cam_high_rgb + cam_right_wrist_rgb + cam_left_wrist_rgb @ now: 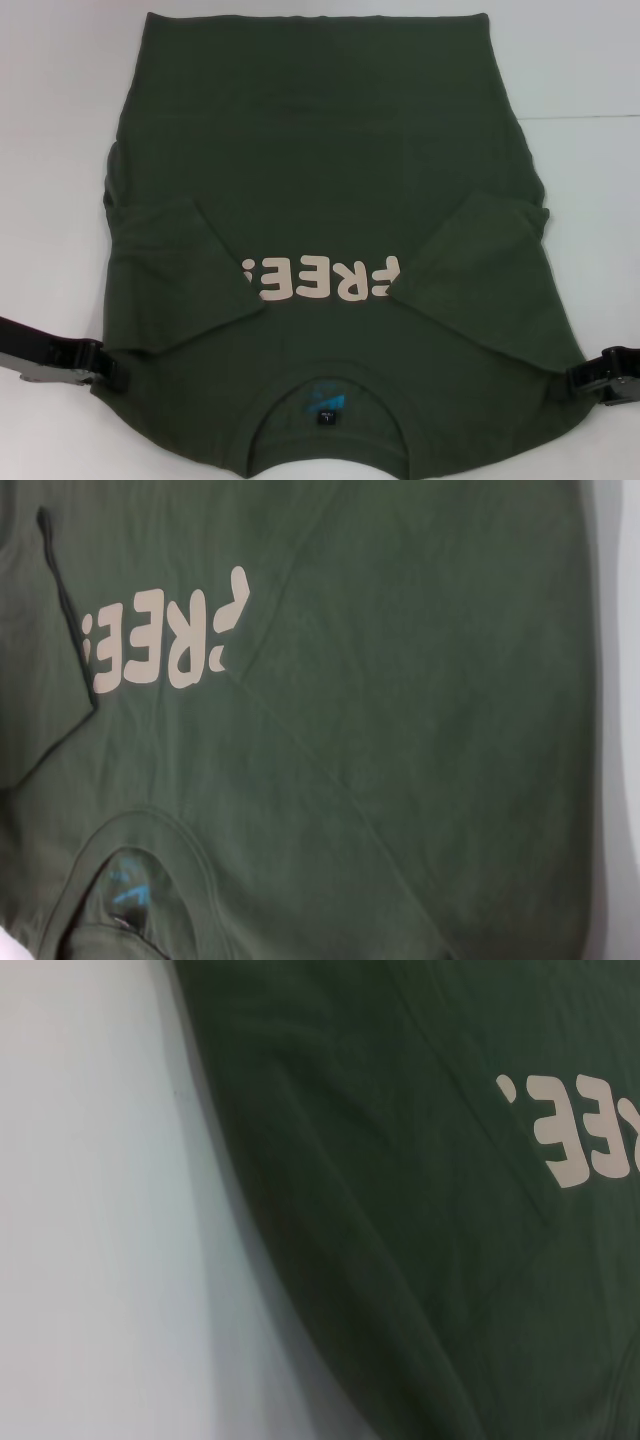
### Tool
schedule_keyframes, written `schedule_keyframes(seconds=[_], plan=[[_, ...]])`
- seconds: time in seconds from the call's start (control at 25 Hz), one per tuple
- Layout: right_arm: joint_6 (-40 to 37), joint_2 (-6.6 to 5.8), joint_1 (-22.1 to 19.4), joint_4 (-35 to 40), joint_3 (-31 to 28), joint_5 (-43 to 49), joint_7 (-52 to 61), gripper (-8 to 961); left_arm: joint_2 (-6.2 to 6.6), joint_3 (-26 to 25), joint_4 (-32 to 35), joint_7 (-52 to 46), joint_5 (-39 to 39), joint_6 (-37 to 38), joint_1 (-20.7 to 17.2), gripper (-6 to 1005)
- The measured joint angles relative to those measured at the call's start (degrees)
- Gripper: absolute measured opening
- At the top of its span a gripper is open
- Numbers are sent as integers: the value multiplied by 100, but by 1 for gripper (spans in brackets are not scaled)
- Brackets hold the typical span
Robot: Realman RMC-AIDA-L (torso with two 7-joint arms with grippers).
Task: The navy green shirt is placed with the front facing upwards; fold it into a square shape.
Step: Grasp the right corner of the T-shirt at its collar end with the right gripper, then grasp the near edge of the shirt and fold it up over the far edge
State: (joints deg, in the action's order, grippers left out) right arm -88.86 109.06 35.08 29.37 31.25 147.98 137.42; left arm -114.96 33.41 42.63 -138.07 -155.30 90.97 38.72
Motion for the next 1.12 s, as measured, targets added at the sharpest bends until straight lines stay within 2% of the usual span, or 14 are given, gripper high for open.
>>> schedule_keyframes(seconds=[0.08,0.2,0.44,0.84,1.12], plan=[[-1,0,-1,1,4,1,1,566,0,-1,0,4,0,0,-1,104],[-2,0,-1,3,7,3,2,322,0,-1,0,7,0,0,2,106],[-1,1,-1,6,-10,3,4,117,0,-1,0,8,0,0,4,109],[-44,1,-42,7,-184,-88,-236,46,11,-18,0,41,89,-59,-17,113],[-171,-37,-267,-1,-524,-734,-683,47,34,-306,0,207,196,-91,-48,117]])
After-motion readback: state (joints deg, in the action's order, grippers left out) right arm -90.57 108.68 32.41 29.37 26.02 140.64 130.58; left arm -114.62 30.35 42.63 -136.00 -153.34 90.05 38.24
